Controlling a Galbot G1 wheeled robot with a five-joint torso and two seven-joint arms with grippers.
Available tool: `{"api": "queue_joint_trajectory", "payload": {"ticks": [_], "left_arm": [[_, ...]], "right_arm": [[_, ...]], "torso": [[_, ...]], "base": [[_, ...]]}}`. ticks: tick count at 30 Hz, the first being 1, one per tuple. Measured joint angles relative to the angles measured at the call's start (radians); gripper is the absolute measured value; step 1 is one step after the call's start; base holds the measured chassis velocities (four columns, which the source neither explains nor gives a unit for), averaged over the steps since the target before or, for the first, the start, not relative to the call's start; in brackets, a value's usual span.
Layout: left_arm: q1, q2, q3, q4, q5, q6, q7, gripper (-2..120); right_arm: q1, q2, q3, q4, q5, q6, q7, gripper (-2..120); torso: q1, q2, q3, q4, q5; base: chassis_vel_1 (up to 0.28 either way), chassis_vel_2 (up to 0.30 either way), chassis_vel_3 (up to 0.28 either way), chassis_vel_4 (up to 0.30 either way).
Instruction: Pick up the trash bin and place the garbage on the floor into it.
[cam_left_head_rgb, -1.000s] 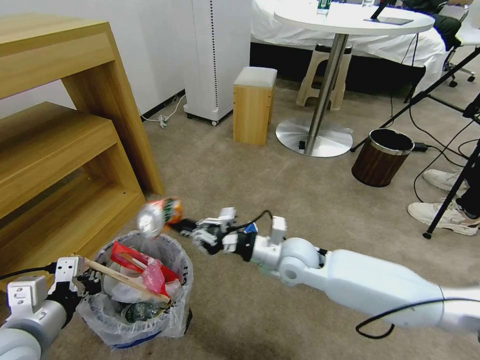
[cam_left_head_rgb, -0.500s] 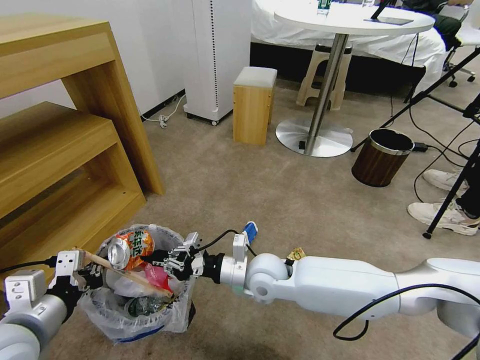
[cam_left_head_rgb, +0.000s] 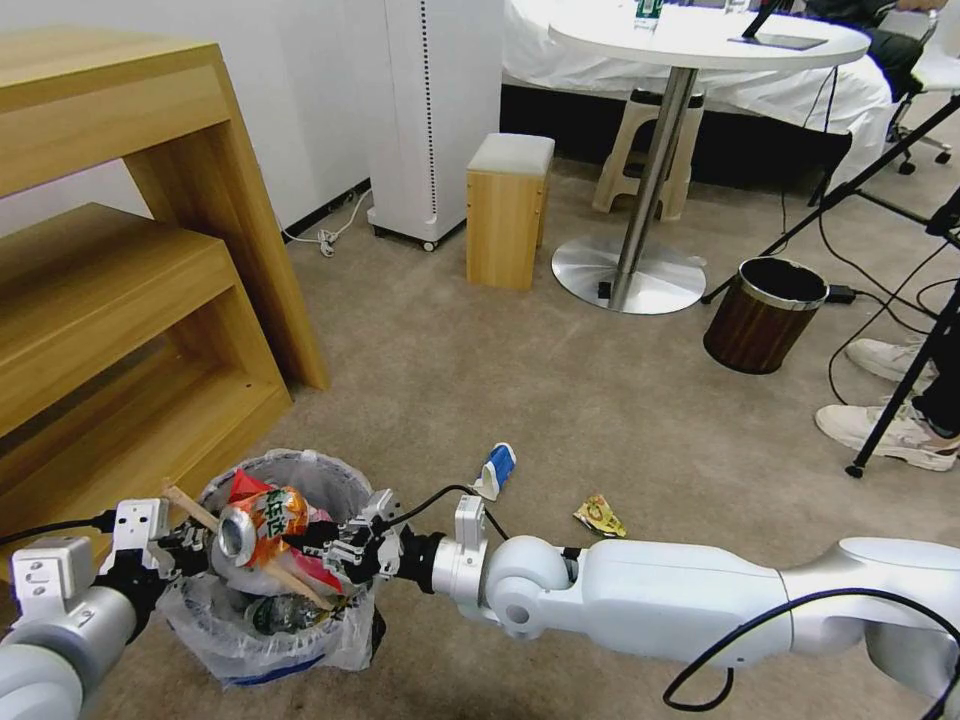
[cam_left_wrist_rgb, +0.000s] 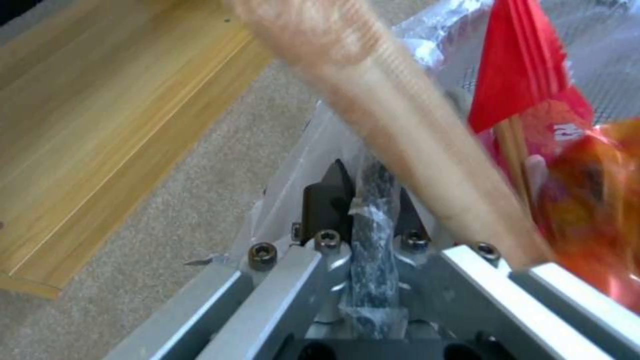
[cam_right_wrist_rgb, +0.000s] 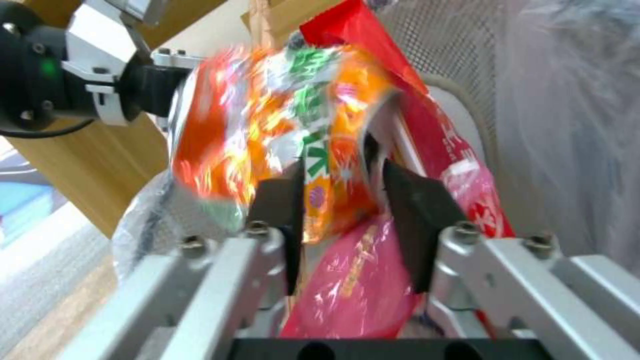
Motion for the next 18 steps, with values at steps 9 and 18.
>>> {"api": "queue_joint_trajectory", "payload": {"ticks": [9,18], "left_arm": [[-0.015,-0.003,0.014,0.031,0.004,0.0,0.001,0],[-0.038,-0.044,0.043,0.041,0.043,-0.004,0.014,0]], "right_arm": [[-0.048,-0.071,0.09,0.089,-0.018,-0.009,0.027,69],[-0.144,-0.155,0.339,0.14,-0.046,-0.007,0.124,97]], "torso": [[0.0,0.0,0.0,0.0,0.0],[0.0,0.0,0.0,0.0001,0.0001]], "base": [[0.0,0.0,0.0,0.0],[0.0,0.0,0.0,0.0]]}}
